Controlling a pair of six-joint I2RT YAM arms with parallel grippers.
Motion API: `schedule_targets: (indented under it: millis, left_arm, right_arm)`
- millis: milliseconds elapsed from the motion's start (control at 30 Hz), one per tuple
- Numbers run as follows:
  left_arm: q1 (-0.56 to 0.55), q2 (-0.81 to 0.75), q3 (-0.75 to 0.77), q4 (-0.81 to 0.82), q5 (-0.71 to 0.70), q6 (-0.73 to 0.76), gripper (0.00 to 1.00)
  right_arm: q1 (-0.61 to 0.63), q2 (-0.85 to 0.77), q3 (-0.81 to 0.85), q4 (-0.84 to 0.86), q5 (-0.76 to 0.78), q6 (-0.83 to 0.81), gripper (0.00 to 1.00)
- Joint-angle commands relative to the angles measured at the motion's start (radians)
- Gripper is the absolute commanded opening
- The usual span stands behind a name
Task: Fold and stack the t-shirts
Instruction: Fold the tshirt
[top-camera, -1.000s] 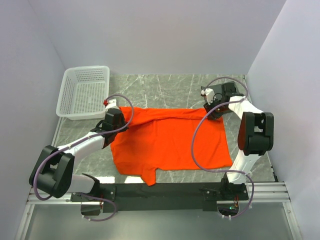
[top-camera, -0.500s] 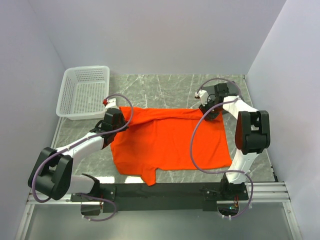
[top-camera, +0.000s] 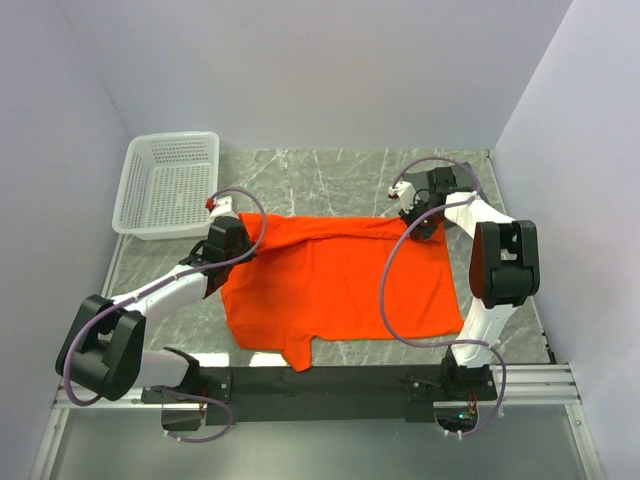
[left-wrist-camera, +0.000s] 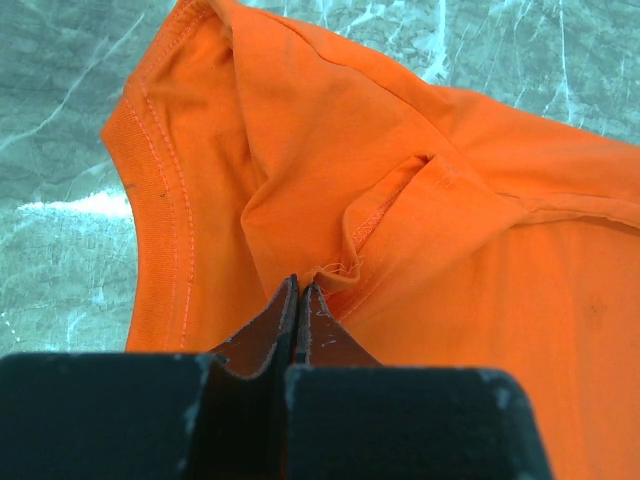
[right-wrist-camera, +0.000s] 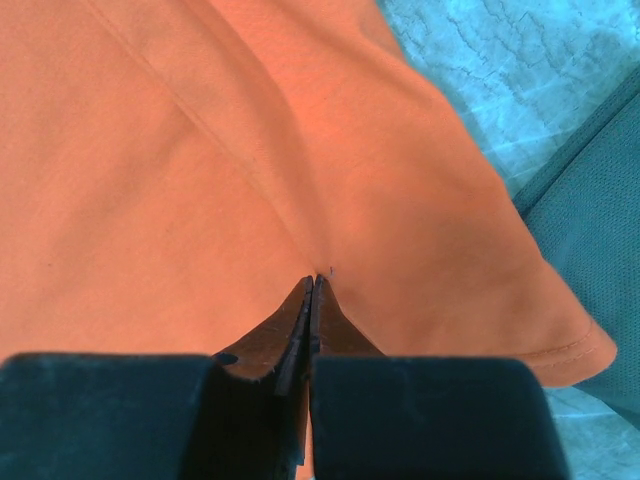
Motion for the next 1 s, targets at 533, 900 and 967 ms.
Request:
schedule_targets:
  millis: [533, 900, 967]
  left_arm:
    - [-0.004, -0.067, -0.046, 0.002, 0.019, -0.001, 0.15]
    - [-0.002, -0.356, -0.029, -0.160, 0.000, -0.058, 0.77]
    - [0.000, -0.440, -0.023, -0.211, -0.032, -0.087, 0.84]
  right_arm:
    - [-0.003, -0.034, 0.004, -0.018, 0.013, -0.030, 0.00]
    - [0.090, -0.115, 0.066, -0.153, -0.112, -0.033, 0.30]
    - [0.180, -0.103, 0.102, -0.171, -0.151, -0.021, 0.34]
